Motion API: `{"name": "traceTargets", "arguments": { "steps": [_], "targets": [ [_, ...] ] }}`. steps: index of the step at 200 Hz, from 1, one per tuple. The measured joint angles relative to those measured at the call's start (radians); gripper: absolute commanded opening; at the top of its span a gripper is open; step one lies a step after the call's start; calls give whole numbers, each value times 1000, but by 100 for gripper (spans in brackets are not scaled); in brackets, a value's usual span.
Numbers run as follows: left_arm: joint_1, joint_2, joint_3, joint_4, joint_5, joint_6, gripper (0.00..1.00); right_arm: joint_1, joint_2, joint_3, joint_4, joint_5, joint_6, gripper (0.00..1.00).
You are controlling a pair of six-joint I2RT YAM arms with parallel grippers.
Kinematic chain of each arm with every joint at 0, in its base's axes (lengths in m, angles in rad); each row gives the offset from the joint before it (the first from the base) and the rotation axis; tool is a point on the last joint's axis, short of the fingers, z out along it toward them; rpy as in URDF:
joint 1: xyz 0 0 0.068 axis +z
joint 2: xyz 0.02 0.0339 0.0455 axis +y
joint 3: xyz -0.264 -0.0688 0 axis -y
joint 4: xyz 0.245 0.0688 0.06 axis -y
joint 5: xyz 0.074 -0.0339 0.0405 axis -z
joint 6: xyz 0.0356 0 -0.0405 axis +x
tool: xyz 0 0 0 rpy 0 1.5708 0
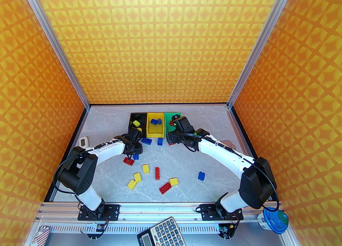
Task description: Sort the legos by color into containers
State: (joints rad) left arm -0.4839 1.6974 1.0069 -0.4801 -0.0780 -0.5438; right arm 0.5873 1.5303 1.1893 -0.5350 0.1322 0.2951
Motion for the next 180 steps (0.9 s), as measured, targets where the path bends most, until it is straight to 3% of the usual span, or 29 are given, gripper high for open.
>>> {"name": "traceTargets", "arguments": {
  "steps": [33,113,180],
  "targets": [
    [-3,0,9,-38,-1,-3,67,0,-14,-2,0,3,0,72],
    [-34,0,9,-81,-1,-18,44,0,-26,-8,0,4,0,72],
    [-51,11,35,-113,-6,-16,34,0,-54,-41,1,19,6,72]
  ]
}}
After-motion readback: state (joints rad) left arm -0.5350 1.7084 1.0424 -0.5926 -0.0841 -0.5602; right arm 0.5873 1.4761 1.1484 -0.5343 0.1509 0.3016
